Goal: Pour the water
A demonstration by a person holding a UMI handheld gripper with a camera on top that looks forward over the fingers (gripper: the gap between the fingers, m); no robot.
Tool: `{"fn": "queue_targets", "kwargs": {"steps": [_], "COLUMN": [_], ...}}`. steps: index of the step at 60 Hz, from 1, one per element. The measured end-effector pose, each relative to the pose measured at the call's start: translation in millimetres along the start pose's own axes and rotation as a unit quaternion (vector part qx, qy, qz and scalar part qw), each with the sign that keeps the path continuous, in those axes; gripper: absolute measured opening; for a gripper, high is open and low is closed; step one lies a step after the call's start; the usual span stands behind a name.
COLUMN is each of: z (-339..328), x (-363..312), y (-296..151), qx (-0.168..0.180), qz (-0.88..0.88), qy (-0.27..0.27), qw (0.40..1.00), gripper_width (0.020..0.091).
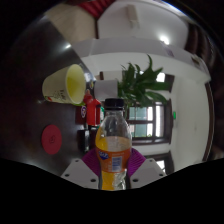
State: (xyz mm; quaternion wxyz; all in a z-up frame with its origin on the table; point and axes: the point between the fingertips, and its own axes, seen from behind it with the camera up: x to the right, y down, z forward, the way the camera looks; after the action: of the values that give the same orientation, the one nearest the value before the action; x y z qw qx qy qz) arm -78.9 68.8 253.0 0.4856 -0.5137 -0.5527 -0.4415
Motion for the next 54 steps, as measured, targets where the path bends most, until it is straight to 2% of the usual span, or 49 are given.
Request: {"fn": "queue_targets", "kwargs": {"steps": [2, 11, 22, 34, 44, 54], "z": [-15, 7, 24, 39, 45, 41], "x": [-2, 2, 28, 43, 70, 118], "y": [11, 21, 48, 70, 95, 126], "qx": [0.007, 0.013, 0.004, 0.013, 0.021, 0.024], "qz": [-0.037, -0.164, -0.324, -0.381, -0.293, -0.053], "qy": [0.002, 0.006, 0.025, 0.034, 0.032, 0.020], "qw": [0.999, 0.986, 0.946, 0.924, 0.955, 0.998], "gripper_width": [0.0312, 0.0307, 0.0310, 0.0315, 0.0312, 0.0311]}}
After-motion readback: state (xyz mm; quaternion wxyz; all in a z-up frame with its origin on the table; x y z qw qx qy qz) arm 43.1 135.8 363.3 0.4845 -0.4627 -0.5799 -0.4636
